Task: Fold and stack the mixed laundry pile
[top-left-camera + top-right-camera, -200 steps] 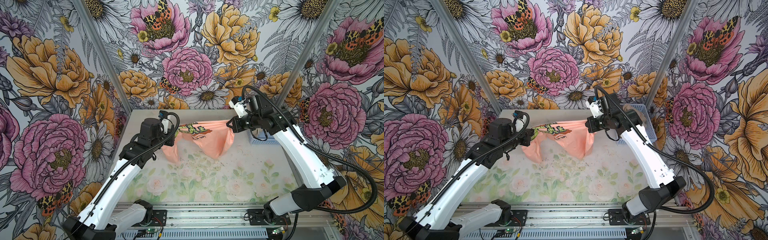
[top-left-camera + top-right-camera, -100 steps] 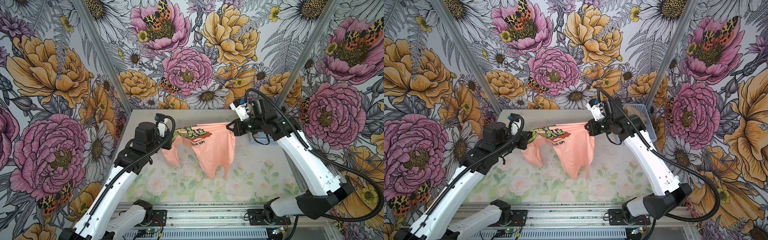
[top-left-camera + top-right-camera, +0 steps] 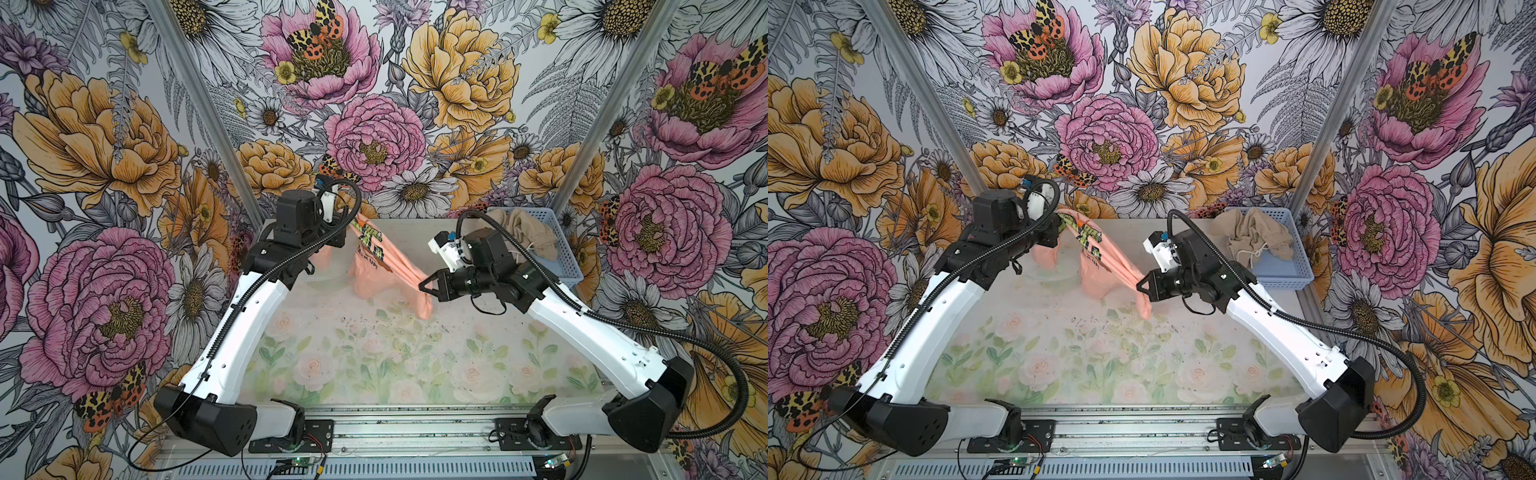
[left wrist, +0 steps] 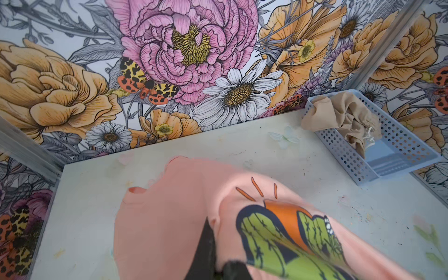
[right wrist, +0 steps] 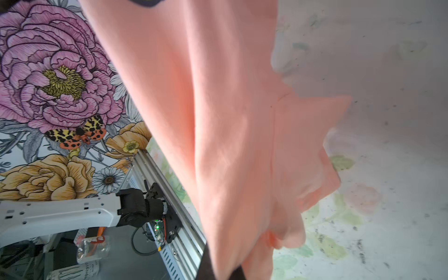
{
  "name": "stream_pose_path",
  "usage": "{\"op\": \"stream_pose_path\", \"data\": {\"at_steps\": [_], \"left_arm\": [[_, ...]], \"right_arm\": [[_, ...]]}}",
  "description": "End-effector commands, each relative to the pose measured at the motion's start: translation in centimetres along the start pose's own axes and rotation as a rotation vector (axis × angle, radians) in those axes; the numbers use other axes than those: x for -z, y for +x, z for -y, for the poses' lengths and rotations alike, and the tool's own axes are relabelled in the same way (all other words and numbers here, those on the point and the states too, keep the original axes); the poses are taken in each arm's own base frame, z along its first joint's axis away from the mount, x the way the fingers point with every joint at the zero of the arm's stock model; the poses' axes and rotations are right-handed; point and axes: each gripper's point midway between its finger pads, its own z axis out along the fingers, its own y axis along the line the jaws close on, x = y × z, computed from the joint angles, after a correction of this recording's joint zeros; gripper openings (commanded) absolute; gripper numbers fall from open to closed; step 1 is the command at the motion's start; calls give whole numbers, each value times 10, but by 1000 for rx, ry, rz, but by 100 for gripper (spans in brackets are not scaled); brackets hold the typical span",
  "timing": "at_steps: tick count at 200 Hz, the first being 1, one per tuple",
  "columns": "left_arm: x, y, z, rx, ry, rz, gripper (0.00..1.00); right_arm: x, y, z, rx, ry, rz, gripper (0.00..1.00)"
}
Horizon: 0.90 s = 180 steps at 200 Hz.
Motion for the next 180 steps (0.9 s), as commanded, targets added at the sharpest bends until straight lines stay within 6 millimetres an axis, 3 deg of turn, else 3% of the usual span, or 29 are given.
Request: {"op": "stream_pose_path", "data": {"at_steps": [1, 11, 32, 52, 55, 63, 67, 72, 77, 93, 95, 106, 127, 143, 180], "left_arm": [[-18, -32, 18, -88, -28, 95, 0], [-37, -26, 41, -121, 17, 77, 0], [-80, -8, 85, -150, 117, 38, 0], [-120, 18, 117, -158, 203, -19, 0], [-125, 23, 121, -160, 214, -31, 6], [-137, 33, 127, -159, 227, -59, 37], [-138, 33, 128, -153, 227, -59, 47], [-152, 50, 130, -146, 229, -100, 67], [-154, 53, 130, -132, 227, -109, 78], [-150, 59, 128, -91, 218, -115, 97], [-141, 51, 126, -84, 215, -93, 98], [-126, 48, 120, -51, 197, -74, 99], [-101, 70, 98, 34, 110, -101, 99], [-79, 103, 87, 124, 72, -149, 99], [-38, 223, 83, 280, 43, -355, 91]], "right_arm": [[-11, 13, -20, -126, -103, 7, 0], [-16, 19, -20, -132, -106, -5, 1], [-15, 24, -13, -139, -73, -6, 40], [-2, 23, 1, -138, 12, 15, 57], [1, 23, 4, -140, 29, 19, 59], [8, 23, 13, -145, 73, 32, 62], [11, 23, 18, -149, 94, 38, 63], [15, 24, 26, -159, 125, 43, 64], [19, 24, 34, -169, 157, 50, 64], [30, 26, 60, -205, 236, 76, 65], [31, 26, 64, -211, 247, 78, 65], [36, 29, 86, -238, 309, 89, 66], [36, 32, 128, -272, 424, 88, 66], [31, 28, 153, -262, 489, 79, 67], [7, 15, 185, -284, 461, 79, 67]]}}
